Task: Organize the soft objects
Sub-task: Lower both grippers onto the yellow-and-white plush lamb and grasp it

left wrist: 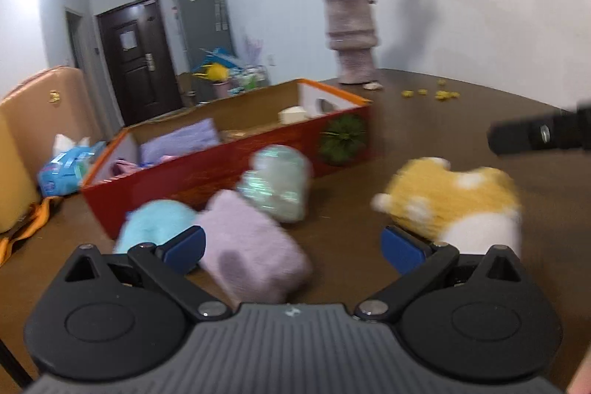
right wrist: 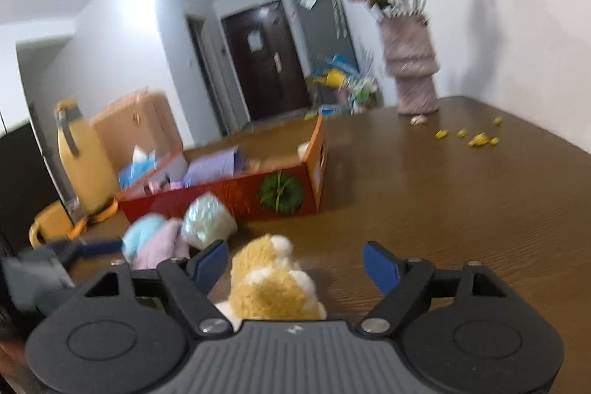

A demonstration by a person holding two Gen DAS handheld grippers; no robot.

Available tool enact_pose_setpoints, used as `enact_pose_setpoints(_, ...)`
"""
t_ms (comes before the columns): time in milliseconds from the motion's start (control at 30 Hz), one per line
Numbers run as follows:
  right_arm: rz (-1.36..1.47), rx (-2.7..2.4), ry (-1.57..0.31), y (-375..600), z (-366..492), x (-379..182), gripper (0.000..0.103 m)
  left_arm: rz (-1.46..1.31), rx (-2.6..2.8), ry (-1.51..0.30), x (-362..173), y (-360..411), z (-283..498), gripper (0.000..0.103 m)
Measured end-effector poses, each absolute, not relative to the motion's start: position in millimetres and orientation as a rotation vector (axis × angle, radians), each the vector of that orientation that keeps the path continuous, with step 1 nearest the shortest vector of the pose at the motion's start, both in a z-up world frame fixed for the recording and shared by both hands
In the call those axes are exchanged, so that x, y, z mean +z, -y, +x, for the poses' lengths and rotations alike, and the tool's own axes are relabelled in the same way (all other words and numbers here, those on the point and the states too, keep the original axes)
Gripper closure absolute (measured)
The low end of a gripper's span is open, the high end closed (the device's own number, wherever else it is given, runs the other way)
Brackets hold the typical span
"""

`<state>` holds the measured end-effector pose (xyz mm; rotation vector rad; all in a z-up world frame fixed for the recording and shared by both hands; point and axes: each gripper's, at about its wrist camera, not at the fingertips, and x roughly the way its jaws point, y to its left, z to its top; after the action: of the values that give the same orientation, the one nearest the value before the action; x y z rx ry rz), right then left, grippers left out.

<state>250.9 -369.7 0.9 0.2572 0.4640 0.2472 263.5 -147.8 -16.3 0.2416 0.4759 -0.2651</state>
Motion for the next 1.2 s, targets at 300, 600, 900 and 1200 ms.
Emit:
enact_pose_setpoints(300, 0.314, 0.215, -0.515, 365, 229, -22, 0.023, 0.212, -0.406, -0.562, -24, 177, 236, 0.0)
enact_pose_setpoints(600, 0.301, 0.24, -0.491, 362, 216, -23, 0.026, 0.005, -0.472, -0.613, -7, 134, 246, 0.001)
enact_pose_setpoints(900, 0.263, 0.233, -0.534, 376, 224, -33, 0.035, -0.118, -0.527, -0.684, -13, 140, 268, 0.042)
enact_pose_setpoints(1200, 0.315, 0.295, -0.584, 373, 234, -43, 0.05, -0.155, -0.601, -0.639, -19, 143, 279, 0.069)
